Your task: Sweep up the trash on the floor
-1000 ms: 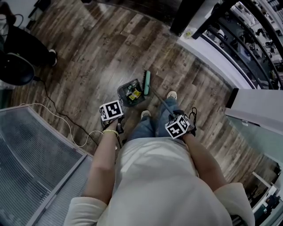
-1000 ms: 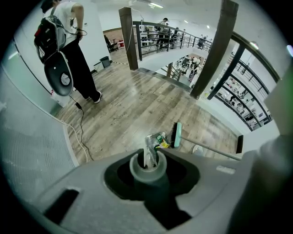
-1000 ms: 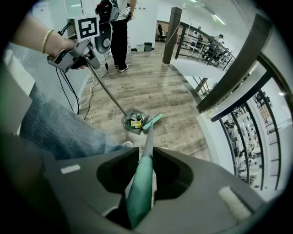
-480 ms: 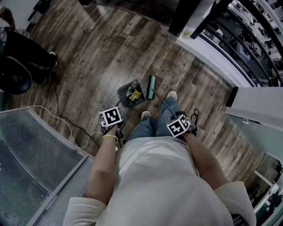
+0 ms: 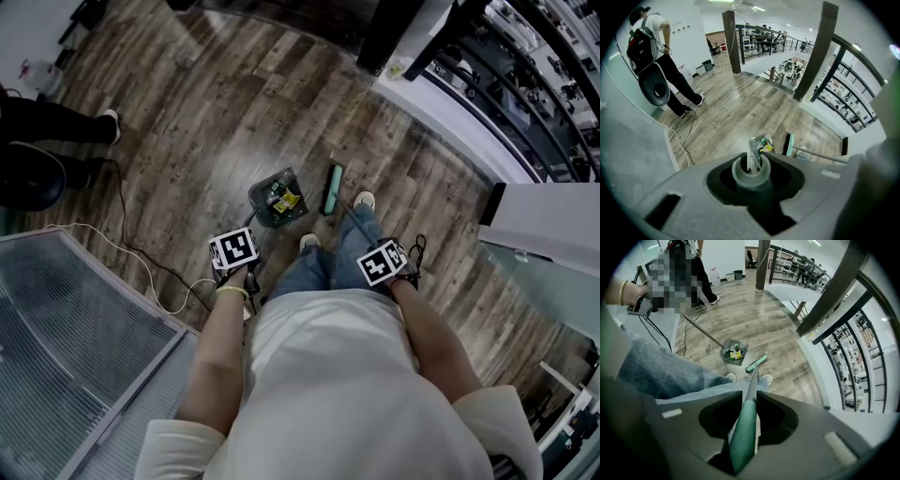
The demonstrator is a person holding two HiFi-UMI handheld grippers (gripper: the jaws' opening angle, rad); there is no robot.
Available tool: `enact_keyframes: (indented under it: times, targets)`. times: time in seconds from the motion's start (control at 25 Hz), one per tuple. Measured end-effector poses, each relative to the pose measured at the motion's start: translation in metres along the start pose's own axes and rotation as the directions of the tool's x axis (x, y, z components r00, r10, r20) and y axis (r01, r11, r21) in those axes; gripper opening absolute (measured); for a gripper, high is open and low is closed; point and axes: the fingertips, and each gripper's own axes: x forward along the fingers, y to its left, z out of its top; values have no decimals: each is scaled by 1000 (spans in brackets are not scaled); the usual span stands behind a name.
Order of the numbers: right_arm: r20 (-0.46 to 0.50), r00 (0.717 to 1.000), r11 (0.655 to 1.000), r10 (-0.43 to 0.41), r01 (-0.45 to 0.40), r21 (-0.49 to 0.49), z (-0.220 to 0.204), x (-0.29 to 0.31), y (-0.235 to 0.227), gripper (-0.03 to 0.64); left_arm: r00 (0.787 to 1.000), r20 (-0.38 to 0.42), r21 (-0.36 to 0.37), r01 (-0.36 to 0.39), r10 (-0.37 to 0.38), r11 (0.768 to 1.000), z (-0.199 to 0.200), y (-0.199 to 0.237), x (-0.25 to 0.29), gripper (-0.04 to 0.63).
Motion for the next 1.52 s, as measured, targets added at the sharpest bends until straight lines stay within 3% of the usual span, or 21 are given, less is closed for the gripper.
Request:
enact_keyframes:
  times: [0.32, 0.56, 0.76, 0.92, 1.0, 1.24, 1.52]
  targets:
    - [-9, 1000, 1000, 0, 0, 7, -2, 1, -1, 101, 1000, -9, -11, 28, -28, 1000, -4, -8, 4, 87]
    - [-11, 1000, 1000, 7, -7, 27, -5, 2, -4, 101, 1000, 3, 4, -21, 21, 1000, 1, 0, -2, 89]
    - [-9, 1000, 999, 7, -7, 31, -5, 2, -5, 101, 1000, -8, -17, 18, -18, 1000, -3, -7, 2, 89]
    - [-7, 1000, 1000, 8, -8, 29, -5, 2, -6, 103, 1000, -5, -9, 1, -1, 1000, -3, -6, 0, 89]
    - [-7, 1000, 1000, 8, -8, 30, -5, 2, -6, 103, 999, -13, -23, 34, -35, 999, -7, -12, 3, 89]
    - [-13, 1000, 999, 7, -6, 34, -6, 2, -6, 103, 1000, -4, -5, -9, 9, 1000, -1, -3, -1, 89]
    - [-19, 1000, 999, 8, -8, 37, -5, 4, -6, 101, 998, -23, -39, 57, -58, 998, -4, -11, 8, 89]
